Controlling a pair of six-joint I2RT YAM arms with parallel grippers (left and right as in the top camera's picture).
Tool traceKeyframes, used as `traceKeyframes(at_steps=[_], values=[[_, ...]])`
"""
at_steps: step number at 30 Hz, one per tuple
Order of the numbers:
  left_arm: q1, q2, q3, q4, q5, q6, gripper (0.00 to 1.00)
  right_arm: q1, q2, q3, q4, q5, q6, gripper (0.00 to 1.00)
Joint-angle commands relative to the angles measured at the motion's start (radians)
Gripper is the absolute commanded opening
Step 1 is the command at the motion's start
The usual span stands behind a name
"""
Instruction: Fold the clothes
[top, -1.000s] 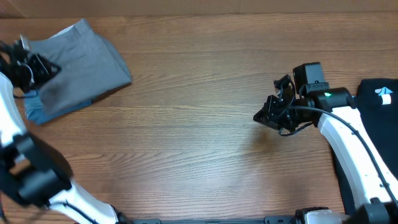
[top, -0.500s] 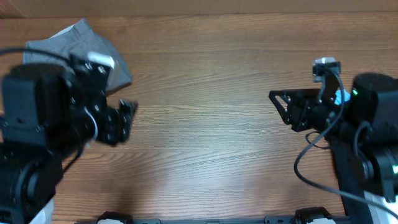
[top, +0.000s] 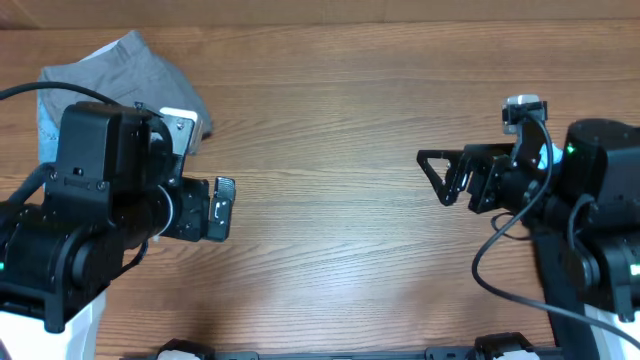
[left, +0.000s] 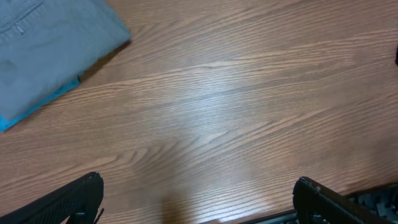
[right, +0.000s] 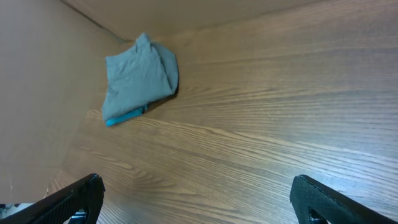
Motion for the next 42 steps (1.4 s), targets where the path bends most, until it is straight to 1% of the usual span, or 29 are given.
traceKeyframes(at_steps=[1,9,15,18,22,24,36,42], values=[[-0.006,0.021,-0.005,-0.001,-0.014,-0.025,1.0,0.0,0.04,0.014,0.002,0.006,-0.003,1.0],[-0.006,0.058,-0.005,-0.002,-0.014,-0.025,1.0,0.0,0.049,0.014,0.01,0.005,-0.003,1.0],[-0.006,0.074,-0.005,-0.002,-0.014,-0.025,1.0,-0.001,0.049,0.014,0.011,-0.096,-0.003,1.0],[-0.006,0.079,-0.005,-0.002,-0.014,-0.025,1.0,-0.001,0.049,0.014,0.016,-0.087,-0.004,1.0],[-0.006,0.081,-0.005,-0.002,-0.014,-0.025,1.0,-0.001,0.043,0.014,0.015,-0.081,-0.093,1.0],[-0.006,0.081,-0.005,-0.002,-0.014,-0.025,1.0,0.0,0.034,0.014,0.016,-0.08,-0.116,1.0],[-0.006,0.081,-0.005,-0.002,-0.014,-0.025,1.0,0.0,-0.082,0.014,0.098,-0.081,-0.116,1.0],[-0.006,0.081,-0.005,-0.002,-0.014,-0.025,1.0,0.0,-0.116,0.014,0.108,-0.081,-0.115,1.0]])
